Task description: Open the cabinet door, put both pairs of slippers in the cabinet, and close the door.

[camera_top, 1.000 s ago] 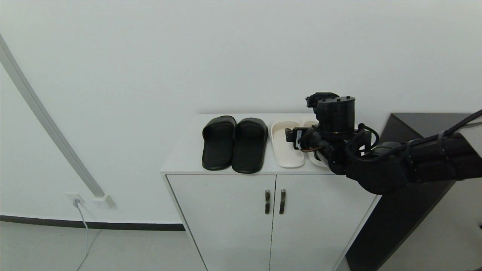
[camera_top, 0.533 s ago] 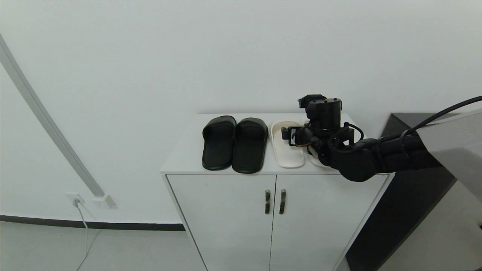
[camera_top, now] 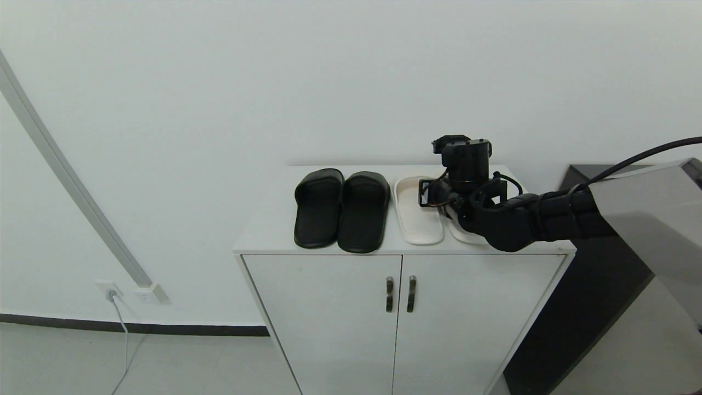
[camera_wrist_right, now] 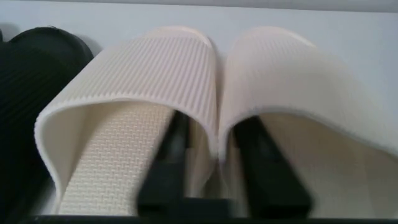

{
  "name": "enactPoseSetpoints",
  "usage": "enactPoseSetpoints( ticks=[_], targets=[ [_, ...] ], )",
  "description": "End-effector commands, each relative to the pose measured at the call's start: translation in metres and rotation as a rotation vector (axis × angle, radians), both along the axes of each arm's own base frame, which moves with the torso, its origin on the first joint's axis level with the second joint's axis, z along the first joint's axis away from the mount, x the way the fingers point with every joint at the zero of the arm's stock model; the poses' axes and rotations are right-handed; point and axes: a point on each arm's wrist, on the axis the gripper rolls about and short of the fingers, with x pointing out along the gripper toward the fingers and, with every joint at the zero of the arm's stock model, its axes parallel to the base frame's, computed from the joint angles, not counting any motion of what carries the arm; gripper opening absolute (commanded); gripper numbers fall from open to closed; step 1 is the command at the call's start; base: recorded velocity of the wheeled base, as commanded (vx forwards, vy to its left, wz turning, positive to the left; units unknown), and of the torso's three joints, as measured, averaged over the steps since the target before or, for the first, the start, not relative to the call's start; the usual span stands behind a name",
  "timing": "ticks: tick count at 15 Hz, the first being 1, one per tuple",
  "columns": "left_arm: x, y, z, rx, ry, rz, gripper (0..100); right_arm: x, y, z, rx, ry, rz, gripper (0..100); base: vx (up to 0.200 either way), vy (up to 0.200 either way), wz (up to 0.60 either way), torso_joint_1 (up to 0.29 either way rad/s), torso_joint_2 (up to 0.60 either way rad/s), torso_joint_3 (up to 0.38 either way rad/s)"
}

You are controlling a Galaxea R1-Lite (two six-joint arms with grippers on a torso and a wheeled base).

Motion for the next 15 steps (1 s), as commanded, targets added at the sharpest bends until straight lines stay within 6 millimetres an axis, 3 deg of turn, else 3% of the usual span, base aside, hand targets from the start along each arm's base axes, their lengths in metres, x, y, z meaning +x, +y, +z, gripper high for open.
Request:
enactPoseSetpoints(
  ticks=[1,6,9,11,15],
  targets=[
    [0.0,0.0,0.0,0.0,0.001,0.001,0,0.0,0.0,0.001,0.003,-0.003,0.0,0,0.0,0.0,0.0,0.0,0.0,0.0],
    [0.0,0.0,0.0,0.0,0.001,0.001,0,-0.007,-0.004,0.015,0.017,-0.027,0.0,0,0.0,0.0,0.0,0.0,0.0,0.0],
    [0.0,0.0,0.0,0.0,0.001,0.001,0,-0.029,-0.015,0.042,0.036,-0.059,0.005,0,0.0,0.0,0.0,0.0,0.0,0.0],
    [0.0,0.0,0.0,0.0,0.001,0.001,0,-0.053,-0.021,0.051,0.021,-0.055,0.025,0,0.0,0.0,0.0,0.0,0.0,0.0],
    [0.0,0.0,0.0,-0.002,0.001,-0.001,0,-0.126,-0.035,0.059,0.025,-0.023,0.225,0,0.0,0.0,0.0,0.0,0.0,0.0]
  ],
)
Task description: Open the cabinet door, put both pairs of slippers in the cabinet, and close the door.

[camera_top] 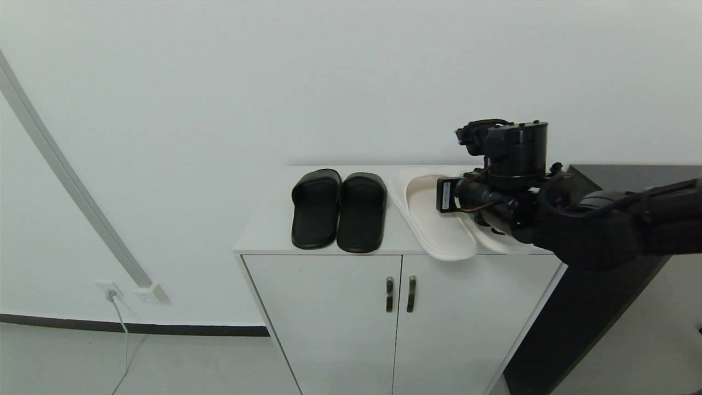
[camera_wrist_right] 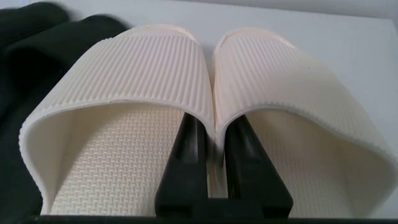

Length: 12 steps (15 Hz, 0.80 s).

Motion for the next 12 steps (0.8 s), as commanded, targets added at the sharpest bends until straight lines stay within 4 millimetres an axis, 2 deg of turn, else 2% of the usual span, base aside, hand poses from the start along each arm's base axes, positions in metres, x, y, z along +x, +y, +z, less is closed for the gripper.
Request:
enactPoseSetpoints(
  ticks=[1,4,7,10,12],
  targets=[
    [0.0,0.0,0.0,0.0,0.001,0.0,0,-0.061,-0.018,0.022,0.038,-0.026,0.157,0,0.0,0.0,0.0,0.0,0.0,0.0],
    [0.0,0.0,0.0,0.002,0.001,0.0,0,-0.104,-0.032,0.017,0.037,0.006,0.304,0,0.0,0.0,0.0,0.0,0.0,0.0],
    [0.0,0.0,0.0,0.0,0.001,0.0,0,-0.136,-0.043,0.007,0.017,0.031,0.419,0,0.0,0.0,0.0,0.0,0.0,0.0],
    [0.0,0.0,0.0,0.002,0.001,0.0,0,-0.155,-0.044,-0.002,-0.005,0.045,0.479,0,0.0,0.0,0.0,0.0,0.0,0.0],
    [0.0,0.0,0.0,0.0,0.001,0.0,0,-0.157,-0.044,-0.007,-0.014,0.056,0.484,0,0.0,0.0,0.0,0.0,0.0,0.0]
  ],
)
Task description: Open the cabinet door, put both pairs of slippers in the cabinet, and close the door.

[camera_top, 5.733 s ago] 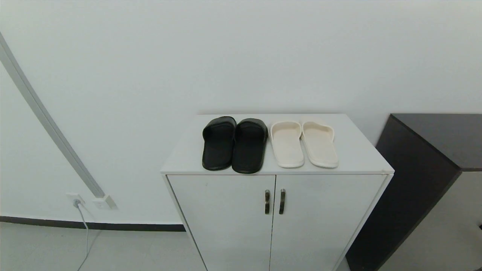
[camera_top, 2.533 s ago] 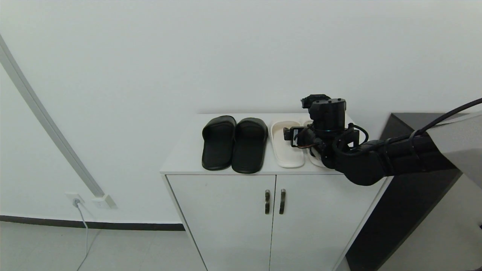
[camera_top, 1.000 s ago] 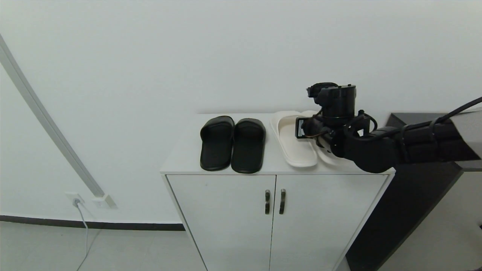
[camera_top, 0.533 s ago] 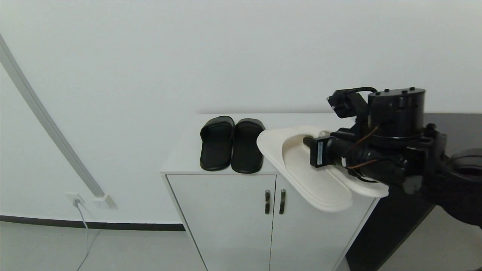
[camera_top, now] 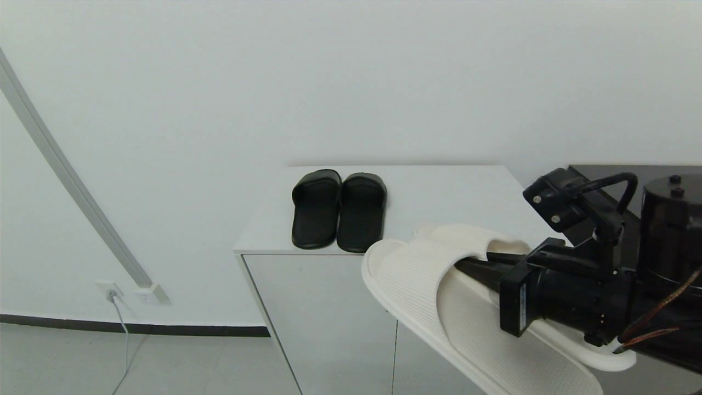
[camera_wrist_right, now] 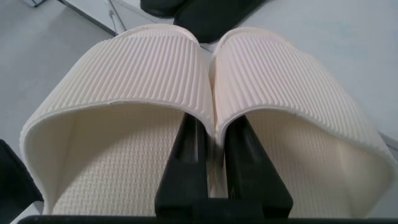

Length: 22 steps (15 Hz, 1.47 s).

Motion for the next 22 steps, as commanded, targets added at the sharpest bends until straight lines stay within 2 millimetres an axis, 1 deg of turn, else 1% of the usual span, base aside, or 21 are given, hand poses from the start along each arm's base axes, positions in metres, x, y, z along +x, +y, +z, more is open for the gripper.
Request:
enactPoseSetpoints(
  ticks=[1,6,12,22],
  targets=[
    [0.0,0.0,0.0,0.0,0.001,0.0,0,-0.006,-0.004,0.001,0.007,-0.007,0.007,0,0.0,0.0,0.0,0.0,0.0,0.0],
    [0.0,0.0,0.0,-0.001,0.001,0.0,0,-0.006,-0.004,-0.003,-0.006,0.002,0.006,0,-0.2,0.0,0.0,0.003,0.0,0.001],
    [0.0,0.0,0.0,-0.001,0.001,0.0,0,-0.006,-0.005,-0.013,-0.04,0.019,0.007,0,0.0,0.0,0.0,0.0,0.0,0.0],
    [0.0,0.0,0.0,-0.001,0.001,0.002,0,-0.007,-0.005,-0.017,-0.051,0.03,0.011,0,0.0,0.0,0.0,0.0,0.0,0.0]
  ],
)
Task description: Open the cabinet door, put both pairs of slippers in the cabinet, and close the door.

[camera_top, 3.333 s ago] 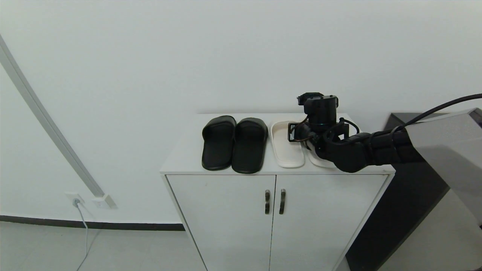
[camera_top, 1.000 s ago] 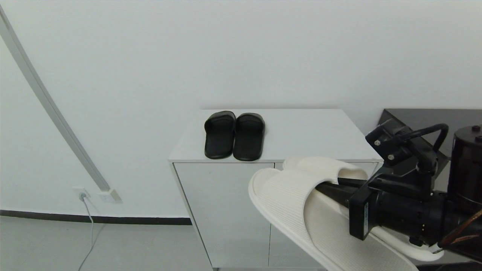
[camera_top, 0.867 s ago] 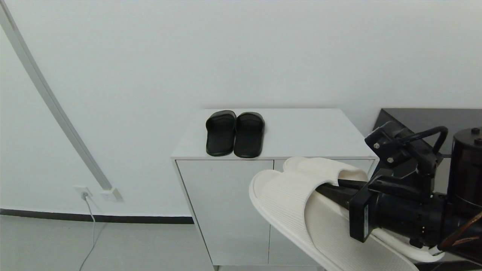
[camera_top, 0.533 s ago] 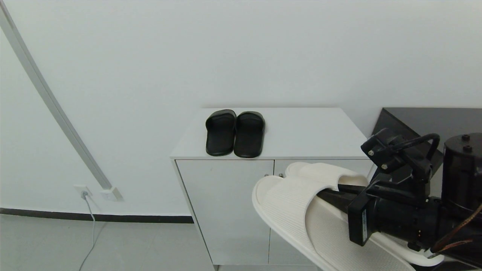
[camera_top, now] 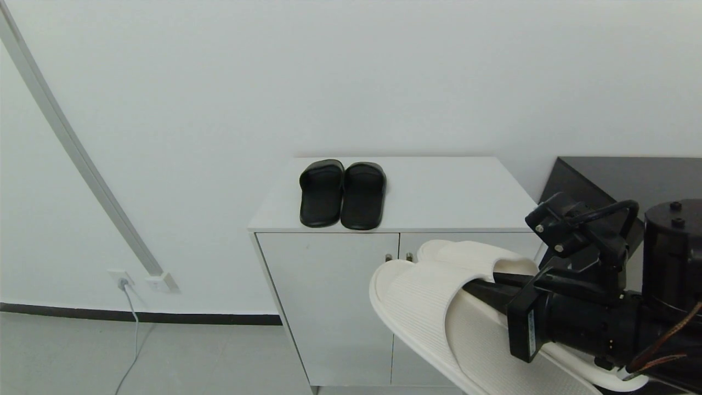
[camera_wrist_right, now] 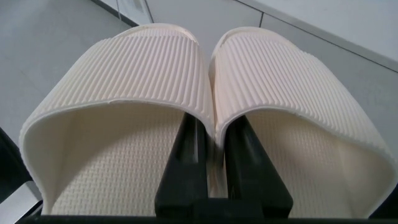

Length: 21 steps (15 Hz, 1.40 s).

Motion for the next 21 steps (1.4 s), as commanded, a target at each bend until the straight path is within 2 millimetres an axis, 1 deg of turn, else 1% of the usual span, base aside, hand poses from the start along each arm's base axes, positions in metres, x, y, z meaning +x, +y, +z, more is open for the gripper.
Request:
enactPoseSetpoints(
  ticks=[1,6,7,12,16,21],
  targets=[
    [0.0001,0.0,0.0,0.0,0.001,0.001,0,0.0003,0.0006,-0.0014,-0.004,0.004,0.0,0,0.0,0.0,0.0,-0.046,0.11,0.071],
    [0.0001,0.0,0.0,0.0,0.001,0.0,0,0.0,0.0002,-0.0028,-0.008,0.008,0.0,0,0.0,0.0,0.0,-0.186,0.46,0.266],
    [0.0001,0.0,0.0,0.0,0.001,0.0,100,-0.0001,0.0001,-0.0033,-0.009,0.009,0.0,0,0.0,0.0,0.0,-0.212,0.54,0.32],
    [0.0001,0.0,0.0,0.0,0.001,0.0,100,-0.0004,0.0002,-0.0061,-0.018,0.015,0.002,0,0.0,0.0,0.0,-0.196,0.52,0.316],
    [0.0001,0.0,0.0,0.002,0.001,0.0,100,0.0,0.0007,-0.0102,-0.03,0.026,0.002,0,0.0,0.0,0.0,-0.157,0.49,0.323],
    [0.0001,0.0,0.0,0.002,0.001,0.0,100,-0.0006,0.0005,-0.0105,-0.032,0.016,0.007,0,0.0,0.0,0.0,-0.134,0.47,0.332]
  ],
)
